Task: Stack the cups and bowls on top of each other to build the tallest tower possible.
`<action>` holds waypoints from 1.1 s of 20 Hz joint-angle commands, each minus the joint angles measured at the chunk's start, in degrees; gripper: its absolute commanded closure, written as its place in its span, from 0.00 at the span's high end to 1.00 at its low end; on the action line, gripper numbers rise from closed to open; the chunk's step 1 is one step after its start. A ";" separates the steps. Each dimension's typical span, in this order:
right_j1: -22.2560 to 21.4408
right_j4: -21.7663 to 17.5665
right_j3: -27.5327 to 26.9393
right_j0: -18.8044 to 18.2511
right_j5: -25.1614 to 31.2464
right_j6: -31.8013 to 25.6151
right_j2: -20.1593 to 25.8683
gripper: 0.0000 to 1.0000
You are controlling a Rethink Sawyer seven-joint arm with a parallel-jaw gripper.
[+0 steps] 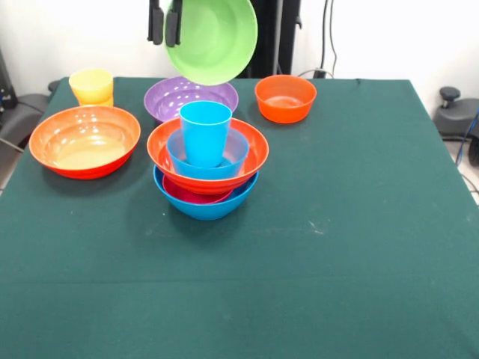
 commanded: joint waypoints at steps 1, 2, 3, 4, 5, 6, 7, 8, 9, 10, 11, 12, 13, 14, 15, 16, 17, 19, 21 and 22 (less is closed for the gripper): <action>3.23 1.36 2.23 -2.76 -5.19 2.28 0.78 0.00; 3.34 1.53 2.79 -3.31 -6.17 1.89 1.05 0.00; 3.45 1.54 3.01 -3.60 -6.68 1.66 1.18 0.00; 3.41 1.46 3.24 -3.95 -7.15 1.39 1.20 0.00; 3.44 1.34 3.28 -4.10 -7.33 1.23 1.20 0.00; 3.50 0.95 3.43 -4.26 -7.70 1.08 1.05 0.00; 3.55 0.64 3.43 -4.32 -7.91 1.07 0.93 0.00; 3.63 0.12 3.53 -4.46 -8.28 1.03 0.70 0.00; 3.72 -0.19 3.55 -4.54 -8.51 0.95 0.64 0.00; 3.88 -0.92 3.43 -4.49 -8.92 0.83 0.40 0.00; 4.09 -1.39 3.32 -4.43 -9.36 0.85 0.24 0.00; 4.31 -1.86 3.21 -4.38 -9.79 0.86 0.09 0.00; 4.56 -2.21 3.07 -4.23 -9.96 0.93 -0.15 0.00; 5.11 -2.86 2.92 -4.01 -10.66 1.15 -0.51 0.00; 5.45 -3.09 2.84 -3.89 -11.04 1.21 -0.69 0.00; 5.96 -3.50 2.78 -3.80 -11.79 1.31 -0.95 0.00; 6.23 -3.71 2.82 -3.77 -12.27 1.34 -1.13 0.00; 6.57 -3.95 2.90 -3.69 -12.93 1.37 -1.42 0.00; 6.58 -4.12 3.10 -3.51 -13.08 1.42 -1.77 0.00; 6.43 -4.00 3.25 -3.47 -12.64 1.12 -1.84 0.00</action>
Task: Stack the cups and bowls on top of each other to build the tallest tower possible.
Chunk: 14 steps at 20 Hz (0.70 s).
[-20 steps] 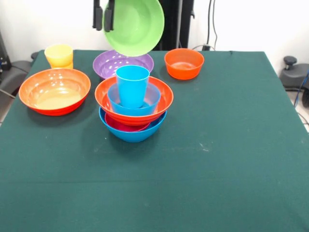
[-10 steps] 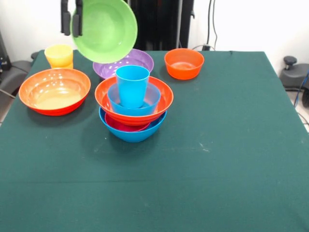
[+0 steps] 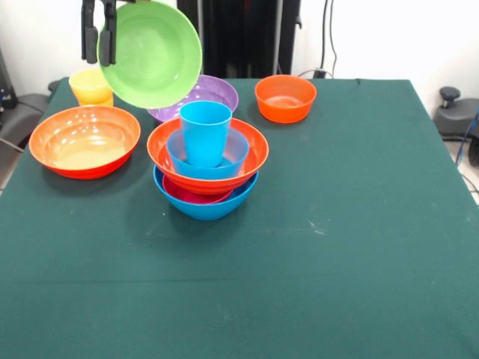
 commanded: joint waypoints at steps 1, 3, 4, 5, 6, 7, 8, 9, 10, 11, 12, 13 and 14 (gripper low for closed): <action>3.98 -4.67 3.39 1.18 -2.94 0.89 -0.78 0.00; 3.44 -4.40 3.58 1.31 -2.27 0.51 -0.95 0.00; 3.25 -4.34 3.66 1.40 -2.11 0.43 -1.07 0.00; 3.21 -4.35 3.65 1.52 -2.08 0.44 -1.18 0.00; 3.13 -4.50 3.81 1.76 -2.25 0.68 -1.42 0.00; 3.12 -4.58 3.82 1.94 -2.34 0.83 -1.58 0.00; 3.12 -4.79 3.80 2.28 -2.53 1.16 -1.85 0.00; 3.01 -4.79 3.93 2.37 -2.79 1.24 -1.90 0.00; 2.90 -4.80 4.06 2.46 -3.06 1.31 -1.95 0.00; 2.74 -4.69 4.17 2.52 -2.97 1.25 -2.01 0.00; 2.33 -4.53 4.45 2.50 -2.92 1.01 -1.99 0.00; 2.08 -4.43 4.58 2.50 -2.91 0.86 -1.99 0.00; 1.77 -4.39 4.66 2.58 -2.86 0.74 -2.10 0.00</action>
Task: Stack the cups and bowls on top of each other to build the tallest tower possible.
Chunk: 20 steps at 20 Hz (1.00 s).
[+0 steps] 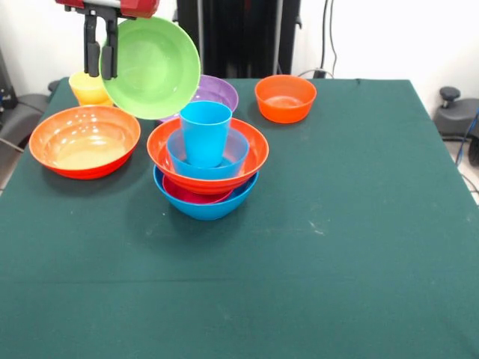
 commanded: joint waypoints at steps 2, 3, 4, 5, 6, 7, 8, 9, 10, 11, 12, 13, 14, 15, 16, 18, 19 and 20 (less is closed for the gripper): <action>0.21 -4.70 4.20 2.52 -1.65 1.07 -1.22 0.00; 0.25 -4.89 3.99 2.87 -1.56 1.26 -1.57 0.00; 0.34 -5.39 3.48 3.63 -1.18 1.79 -2.36 0.00; 0.34 -5.55 3.27 4.03 -1.04 1.98 -2.79 0.00; 0.20 -5.89 2.90 4.74 -0.49 2.38 -3.58 0.00; 0.07 -5.94 2.70 5.16 -0.14 2.44 -4.04 0.00; -0.18 -6.06 2.45 5.96 0.43 2.77 -4.78 0.00; -0.23 -6.00 2.33 6.45 0.61 2.91 -5.24 0.00; -0.25 -6.01 2.07 7.30 0.96 3.41 -5.87 0.00; -0.07 -5.97 1.85 8.00 0.97 3.80 -6.39 0.00; 0.10 -5.93 1.63 8.71 0.99 4.19 -6.91 0.00; 0.34 -5.79 1.48 9.25 0.85 4.37 -7.34 0.00; 0.75 -5.76 1.15 10.01 0.70 4.84 -7.89 0.00; 0.96 -5.61 0.95 10.48 0.63 4.91 -8.30 0.00; 1.24 -5.54 0.67 11.07 0.63 5.18 -8.67 0.00; 1.66 -5.04 0.49 11.69 0.39 5.14 -9.25 0.00; 1.82 -4.73 0.46 11.84 0.27 4.97 -9.42 0.00; 2.17 -4.16 0.40 11.73 -0.04 4.55 -9.23 0.00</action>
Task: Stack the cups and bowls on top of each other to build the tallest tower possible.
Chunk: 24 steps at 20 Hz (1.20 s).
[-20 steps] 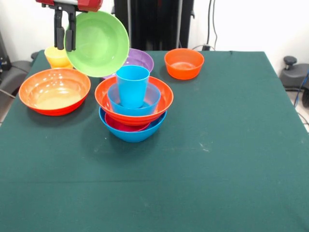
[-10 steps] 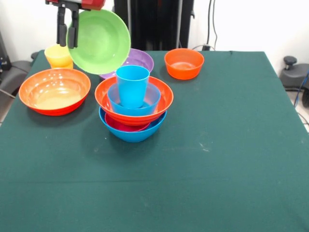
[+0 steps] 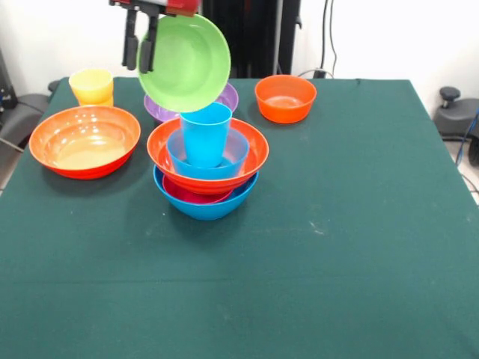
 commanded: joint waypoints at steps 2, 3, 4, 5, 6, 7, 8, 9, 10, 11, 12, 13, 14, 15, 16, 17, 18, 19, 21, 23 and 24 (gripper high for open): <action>2.74 -3.58 0.24 2.00 -0.34 3.90 -1.04 0.00; 2.86 -3.42 0.15 2.03 -0.40 3.67 -1.14 0.00; 2.82 -3.25 0.40 1.86 -0.70 3.36 -1.20 0.00; 2.77 -3.12 0.49 1.73 -0.76 3.16 -1.24 0.00; 2.72 -2.99 0.57 1.60 -0.83 2.95 -1.27 0.00; 2.67 -2.80 0.73 1.41 -0.94 2.81 -1.22 0.00; 2.61 -2.46 0.89 0.97 -1.01 2.45 -0.94 0.00; 2.64 -2.12 1.06 0.54 -1.15 2.08 -0.56 0.00; 2.68 -1.78 1.23 0.12 -1.29 1.72 -0.18 0.00; 2.74 -1.75 1.21 -0.04 -1.31 1.55 -0.07 0.00; 2.74 -1.71 1.19 -0.25 -1.27 1.31 0.10 0.00; 2.73 -1.75 1.13 -0.32 -1.23 1.28 0.11 0.00; 2.67 -1.81 1.06 -0.46 -1.18 1.17 0.13 0.00; 2.60 -1.87 0.97 -0.48 -1.05 1.20 0.06 0.00; 2.47 -1.99 0.73 -0.44 -0.67 1.11 -0.04 0.00; 2.41 -2.03 0.66 -0.42 -0.48 1.09 -0.08 0.00; 2.43 -2.13 0.57 -0.44 -0.42 0.95 -0.09 0.00; 2.43 -2.20 0.47 -0.40 -0.26 0.81 -0.10 0.00; 2.30 -2.46 0.22 -0.15 0.16 0.79 -0.44 0.00; 2.25 -2.99 -0.12 0.43 0.51 1.24 -1.10 0.00; 2.30 -3.18 -0.25 0.77 0.68 1.51 -1.40 0.00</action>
